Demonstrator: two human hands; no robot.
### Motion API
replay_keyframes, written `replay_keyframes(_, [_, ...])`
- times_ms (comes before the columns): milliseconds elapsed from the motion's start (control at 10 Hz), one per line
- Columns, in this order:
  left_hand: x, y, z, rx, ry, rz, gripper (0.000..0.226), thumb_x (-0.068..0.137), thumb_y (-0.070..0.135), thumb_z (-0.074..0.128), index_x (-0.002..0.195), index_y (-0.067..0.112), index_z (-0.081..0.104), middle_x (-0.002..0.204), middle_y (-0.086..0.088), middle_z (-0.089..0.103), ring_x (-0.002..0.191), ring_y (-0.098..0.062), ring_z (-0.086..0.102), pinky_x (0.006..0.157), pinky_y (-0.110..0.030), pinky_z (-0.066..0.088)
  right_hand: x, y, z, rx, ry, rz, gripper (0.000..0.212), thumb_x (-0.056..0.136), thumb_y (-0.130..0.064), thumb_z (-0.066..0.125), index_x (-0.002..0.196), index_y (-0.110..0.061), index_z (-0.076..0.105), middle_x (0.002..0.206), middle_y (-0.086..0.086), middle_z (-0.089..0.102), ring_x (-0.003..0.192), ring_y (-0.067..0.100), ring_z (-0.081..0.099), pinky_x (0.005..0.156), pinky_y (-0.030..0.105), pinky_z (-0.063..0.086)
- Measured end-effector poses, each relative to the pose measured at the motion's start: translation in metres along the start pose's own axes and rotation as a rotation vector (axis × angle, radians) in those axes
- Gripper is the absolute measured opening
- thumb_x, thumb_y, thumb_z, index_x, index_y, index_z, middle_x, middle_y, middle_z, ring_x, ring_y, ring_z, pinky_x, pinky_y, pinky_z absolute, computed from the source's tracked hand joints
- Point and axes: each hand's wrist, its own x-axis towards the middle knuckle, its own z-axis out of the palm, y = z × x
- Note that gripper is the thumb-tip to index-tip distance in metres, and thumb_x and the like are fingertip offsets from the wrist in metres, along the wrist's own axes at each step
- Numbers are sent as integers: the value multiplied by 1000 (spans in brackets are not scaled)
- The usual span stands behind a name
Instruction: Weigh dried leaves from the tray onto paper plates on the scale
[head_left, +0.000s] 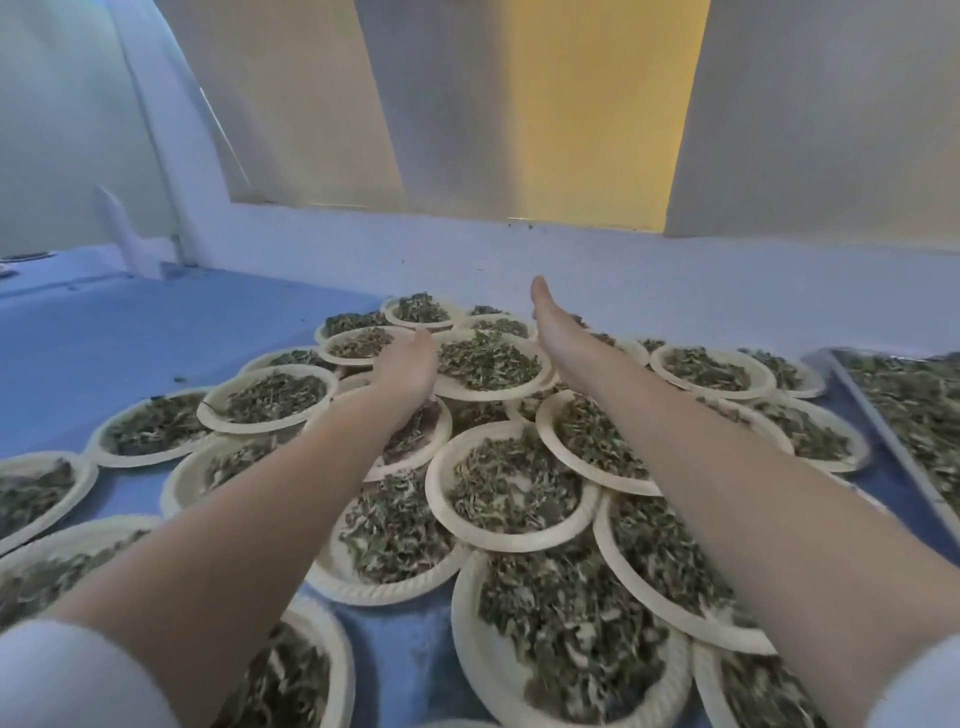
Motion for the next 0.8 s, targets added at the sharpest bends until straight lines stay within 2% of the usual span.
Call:
replay_keyframes(100, [13, -13, 10, 56, -15, 19, 50, 104, 38, 12, 130, 12, 46, 135, -15, 47, 127, -30, 42, 97, -36, 31, 18, 12, 8, -105, -66, 26, 78, 88, -72, -2, 153, -28, -1, 161, 2, 0, 147, 26, 7, 115, 52, 8])
replay_keyframes(200, [16, -21, 16, 144, -33, 17, 51, 104, 36, 11, 133, 10, 44, 141, -19, 43, 120, -30, 44, 99, -39, 31, 27, 19, 18, -274, -102, 47, 86, 83, -78, -2, 153, -28, -3, 160, -1, -8, 147, 28, -4, 116, 57, 2])
replay_keyframes(300, [16, -30, 21, 289, -110, 28, 55, 103, 36, 7, 148, 11, 26, 151, -19, 30, 139, -35, 26, 112, -48, 18, 30, 25, 26, -387, -97, 84, 92, 79, -81, 0, 152, -26, -8, 160, 1, -8, 147, 30, -4, 116, 58, 2])
replay_keyframes(400, [17, -36, 24, 480, -77, 22, 61, 101, 41, 9, 148, 5, 23, 153, -20, 26, 143, -33, 17, 117, -48, 6, 26, 25, 29, -482, -124, 90, 89, 81, -80, 3, 151, -26, -13, 161, 5, -4, 147, 32, 2, 116, 56, 6])
replay_keyframes(500, [9, -27, 19, 517, -21, 50, 61, 101, 38, 12, 146, -1, 25, 152, -19, 27, 143, -33, 17, 117, -47, 10, 15, 13, 27, -508, -84, 12, 83, 88, -73, 7, 152, -23, -11, 161, 8, 1, 146, 32, 10, 117, 52, 11])
replay_keyframes(600, [-12, -4, 10, 387, -26, 98, 56, 102, 34, 14, 144, 0, 29, 151, -19, 29, 141, -34, 20, 114, -48, 18, -18, -6, 19, -423, -30, -75, 79, 92, -68, 10, 153, -20, -4, 160, 8, 7, 145, 30, 16, 116, 48, 15])
replay_keyframes(700, [-44, 26, -1, 161, -1, 99, 52, 102, 33, 23, 142, 3, 34, 144, -19, 40, 132, -33, 37, 105, -43, 32, -70, -19, 2, -302, 27, -187, 73, 94, -66, 11, 153, -24, 6, 159, 1, 16, 144, 25, 22, 112, 43, 20])
replay_keyframes(800, [-81, 49, -23, -191, -98, -4, 34, 98, 22, 42, 126, 3, 49, 118, -13, 60, 98, -27, 59, 81, -34, 46, -134, -22, -23, -253, 87, -240, 65, 95, -64, 15, 150, -29, 21, 152, -4, 33, 134, 20, 39, 103, 39, 30])
